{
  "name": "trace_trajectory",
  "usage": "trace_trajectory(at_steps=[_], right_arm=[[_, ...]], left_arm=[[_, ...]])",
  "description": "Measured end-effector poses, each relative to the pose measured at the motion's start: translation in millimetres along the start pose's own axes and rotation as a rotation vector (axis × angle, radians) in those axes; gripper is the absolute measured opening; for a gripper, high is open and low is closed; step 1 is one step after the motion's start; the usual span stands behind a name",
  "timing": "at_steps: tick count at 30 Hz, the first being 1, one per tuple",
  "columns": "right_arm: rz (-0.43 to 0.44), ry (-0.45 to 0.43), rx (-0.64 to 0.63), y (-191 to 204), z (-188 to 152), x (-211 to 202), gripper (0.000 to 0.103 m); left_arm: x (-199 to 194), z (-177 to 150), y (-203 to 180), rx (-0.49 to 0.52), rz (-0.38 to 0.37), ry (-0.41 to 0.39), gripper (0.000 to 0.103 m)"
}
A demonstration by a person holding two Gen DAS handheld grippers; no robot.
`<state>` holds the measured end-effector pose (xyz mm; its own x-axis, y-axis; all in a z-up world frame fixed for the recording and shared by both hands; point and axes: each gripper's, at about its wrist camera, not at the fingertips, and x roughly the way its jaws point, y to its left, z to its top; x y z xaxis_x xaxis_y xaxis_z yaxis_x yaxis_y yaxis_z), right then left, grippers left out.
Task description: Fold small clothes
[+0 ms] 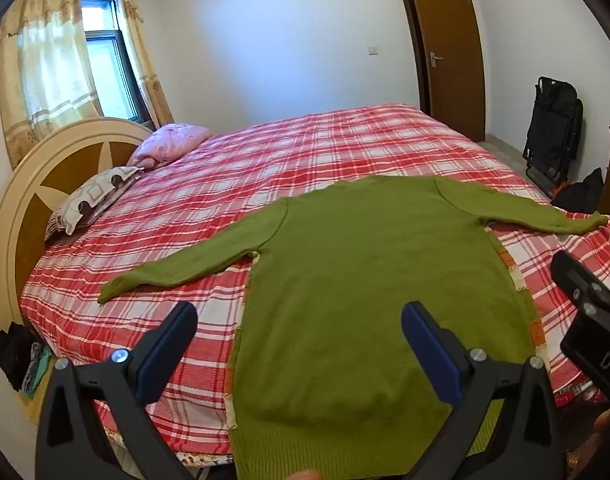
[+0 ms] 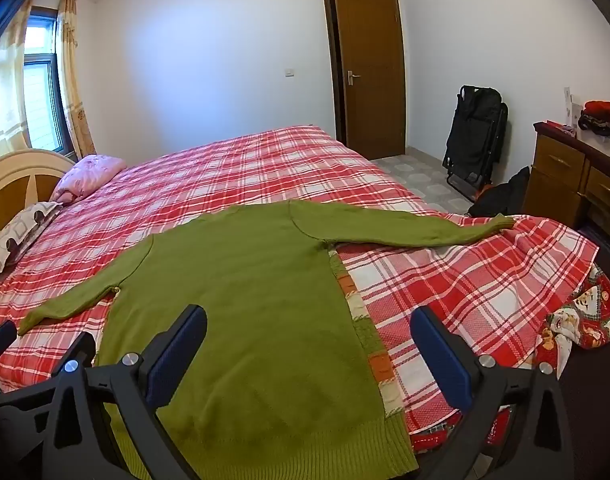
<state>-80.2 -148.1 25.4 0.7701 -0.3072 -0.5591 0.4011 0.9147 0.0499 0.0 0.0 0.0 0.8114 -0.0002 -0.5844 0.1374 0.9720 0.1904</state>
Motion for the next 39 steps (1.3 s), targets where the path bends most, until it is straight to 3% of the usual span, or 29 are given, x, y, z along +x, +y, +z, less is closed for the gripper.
trace_trajectory(at_steps=[12, 14, 39], right_arm=[[0.004, 0.0, 0.002, -0.6, -1.2, 2.9, 0.102], [0.005, 0.002, 0.003, -0.2, -1.8, 3.6, 0.102], [0.01, 0.01, 0.012, -3.4, -5.1, 4.4, 0.102]], left_arm=[[5.1, -0.7, -27.6, 0.004, 0.011, 0.005, 0.103], [5.9, -2.3, -13.3, -0.001, -0.008, 0.012, 0.103], [4.7, -3.9, -18.5, -0.005, -0.019, 0.009, 0.103]])
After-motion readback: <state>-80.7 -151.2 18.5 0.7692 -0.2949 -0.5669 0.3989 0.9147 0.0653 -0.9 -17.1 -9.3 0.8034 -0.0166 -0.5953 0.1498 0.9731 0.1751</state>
